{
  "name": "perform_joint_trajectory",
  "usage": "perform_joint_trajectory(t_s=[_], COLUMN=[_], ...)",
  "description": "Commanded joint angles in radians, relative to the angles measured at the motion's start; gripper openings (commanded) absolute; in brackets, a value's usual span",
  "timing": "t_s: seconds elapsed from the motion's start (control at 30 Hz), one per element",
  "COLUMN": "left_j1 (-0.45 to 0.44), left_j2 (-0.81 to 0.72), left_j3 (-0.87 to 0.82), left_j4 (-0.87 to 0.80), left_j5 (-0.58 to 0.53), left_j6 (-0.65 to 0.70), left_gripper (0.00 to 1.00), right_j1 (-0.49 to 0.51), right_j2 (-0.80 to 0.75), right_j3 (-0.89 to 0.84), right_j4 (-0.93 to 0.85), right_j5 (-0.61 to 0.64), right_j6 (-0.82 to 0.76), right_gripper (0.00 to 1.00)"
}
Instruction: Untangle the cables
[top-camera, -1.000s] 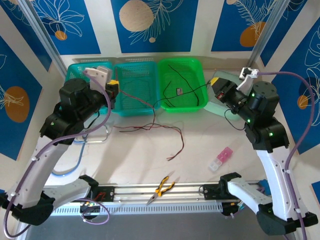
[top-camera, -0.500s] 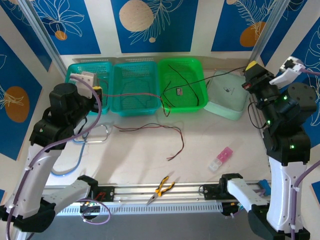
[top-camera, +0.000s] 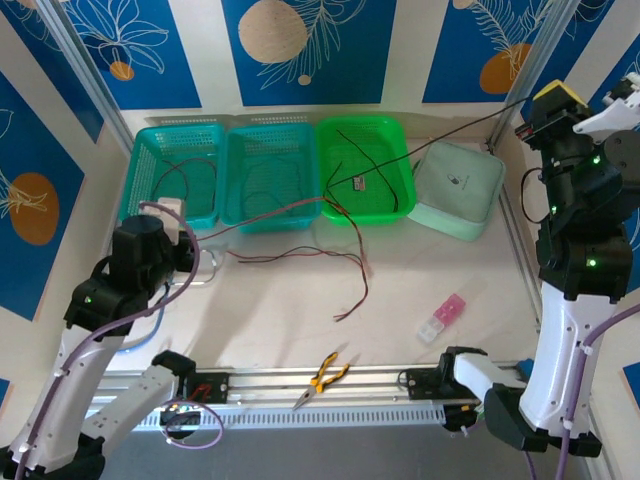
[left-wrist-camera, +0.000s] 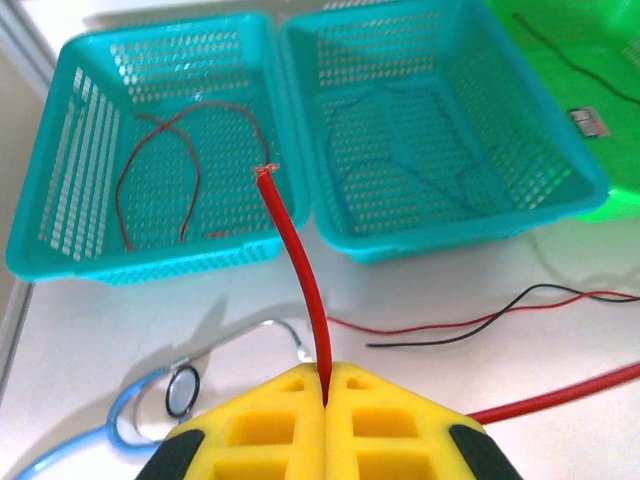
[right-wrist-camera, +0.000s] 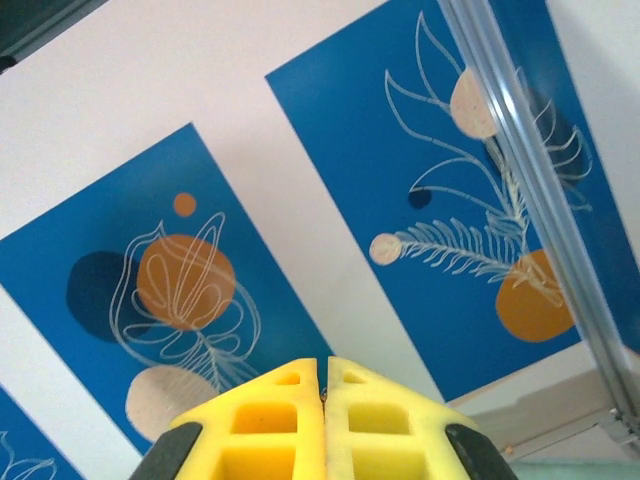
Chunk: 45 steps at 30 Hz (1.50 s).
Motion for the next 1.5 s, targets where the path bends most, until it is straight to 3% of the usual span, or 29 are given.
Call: perform_joint_trajectory(t_s=[0.0, 0.33, 0.57, 0.7, 0.83, 1.2, 1.47], left_j1=[0.032, 0.152, 0.253, 0.352, 0.402, 0.587, 0.659], left_j2=[-0.020, -0.015, 0.000, -0.010, -0.013, -0.026, 0.013], left_j3=[-0.072, -0.215, -0.274, -0.329, -0.348, -0.465, -0.497], left_j4=[-0.012, 0.065, 0.090, 0.133, 0.152, 0.265, 0.331], left_j5=[-0.071, -0.007, 0.096, 0.224, 0.253, 0.274, 0.289], left_j6=[-0.060, -0.141, -0.206, -0.273, -0.292, -0.343, -0.356], left_gripper=[0.00, 0.00, 0.00, 0.00, 0.00, 0.00, 0.00], right_j1=[-0.035, -0.112, -0.124, -0.134, -0.140, -0.209, -0.276], right_j2=[0.017, 0.143, 0.220, 0.270, 0.318, 0.334, 0.374], right_j3=[0.088, 0.342, 0.485, 0.584, 0.681, 0.675, 0.733], right_j4=[0.075, 0.071, 0.074, 0.088, 0.091, 0.184, 0.190], right_j5=[0.075, 0.097, 0.111, 0.126, 0.157, 0.199, 0.194], right_j6=[-0.053, -0.094, -0.106, -0.111, -0.120, -0.084, -0.014], right_gripper=[0.00, 0.00, 0.00, 0.00, 0.00, 0.00, 0.00])
